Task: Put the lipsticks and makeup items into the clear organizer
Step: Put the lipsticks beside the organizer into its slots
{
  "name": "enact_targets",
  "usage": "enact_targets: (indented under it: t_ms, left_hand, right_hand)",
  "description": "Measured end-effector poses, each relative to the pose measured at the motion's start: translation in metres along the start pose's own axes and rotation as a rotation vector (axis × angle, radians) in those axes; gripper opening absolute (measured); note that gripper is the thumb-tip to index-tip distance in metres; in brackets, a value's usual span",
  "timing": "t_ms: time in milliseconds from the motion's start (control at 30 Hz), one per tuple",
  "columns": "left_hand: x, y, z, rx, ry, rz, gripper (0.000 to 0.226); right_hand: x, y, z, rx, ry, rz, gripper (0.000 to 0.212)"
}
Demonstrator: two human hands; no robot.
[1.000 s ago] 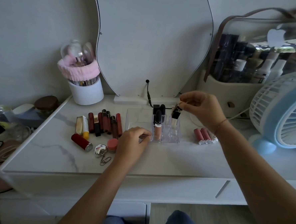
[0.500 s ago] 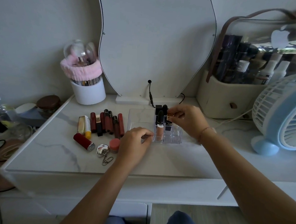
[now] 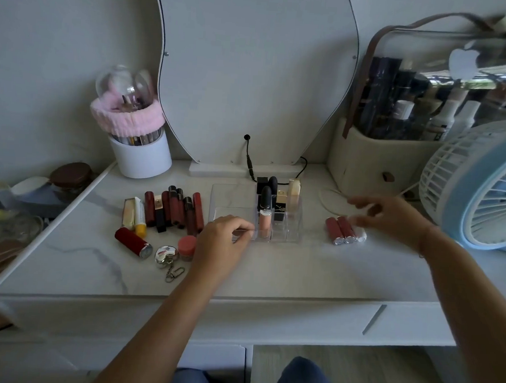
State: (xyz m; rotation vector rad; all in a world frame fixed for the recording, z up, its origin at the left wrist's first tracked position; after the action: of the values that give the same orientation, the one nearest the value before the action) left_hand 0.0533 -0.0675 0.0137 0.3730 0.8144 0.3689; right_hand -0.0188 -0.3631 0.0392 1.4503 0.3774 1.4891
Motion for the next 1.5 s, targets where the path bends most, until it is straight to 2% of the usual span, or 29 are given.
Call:
enact_targets:
  t_ms: [133, 367, 600, 900, 967, 1067, 1167, 1300, 1400, 1500]
  left_hand:
    - [0.001, -0.002, 0.000, 0.005, 0.003, 0.006, 0.009]
    - [0.002, -0.002, 0.000, 0.008, 0.013, 0.014, 0.009]
    - [0.001, -0.003, 0.000, 0.017, 0.013, 0.018, 0.010]
    - [0.002, -0.002, -0.001, 0.020, 0.019, 0.010, 0.010]
    - [0.002, -0.002, 0.000, 0.018, 0.016, 0.007, 0.010]
    - [0.001, -0.002, 0.000, 0.019, 0.009, 0.009, 0.010]
    - [0.002, -0.002, 0.000, 0.020, 0.007, 0.014, 0.010]
    - [0.001, -0.002, 0.001, 0.016, -0.002, 0.018, 0.010]
    - [0.001, -0.002, 0.001, 0.013, 0.003, 0.014, 0.010]
    - [-0.001, -0.002, 0.000, 0.012, -0.007, 0.015, 0.010]
  right_hand:
    - [-0.021, -0.012, -0.009, 0.161, -0.028, 0.039, 0.054]
    - [-0.032, -0.018, -0.001, 0.224, -0.025, 0.070, 0.061]
    - [-0.040, -0.022, 0.004, 0.277, -0.037, 0.080, 0.058]
    - [-0.039, -0.028, 0.015, 0.449, -0.030, -0.059, 0.080]
    - [-0.039, -0.028, 0.017, 0.464, -0.039, -0.065, 0.079]
    - [-0.037, -0.030, 0.019, 0.476, -0.017, -0.100, 0.066]
    - [-0.039, -0.031, 0.021, 0.431, -0.030, -0.057, 0.049]
    - [-0.048, -0.026, 0.025, 0.248, -0.058, -0.026, 0.031]
    - [-0.050, -0.023, 0.025, 0.153, -0.034, -0.061, 0.030]
    - [-0.046, -0.017, 0.026, 0.050, -0.027, -0.026, 0.038]
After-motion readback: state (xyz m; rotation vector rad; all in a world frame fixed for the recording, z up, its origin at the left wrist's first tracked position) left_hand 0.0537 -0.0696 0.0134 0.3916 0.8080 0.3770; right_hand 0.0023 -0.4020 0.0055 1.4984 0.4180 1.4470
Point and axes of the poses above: each hand's wrist, its own z-axis towards the middle knuckle, its own y-axis out of the back of the hand, x = y × z, the point moved 7 cm from there along z, towards the middle knuckle, and after that the axes turned 12 degrees about -x, right-handed, at the moved point
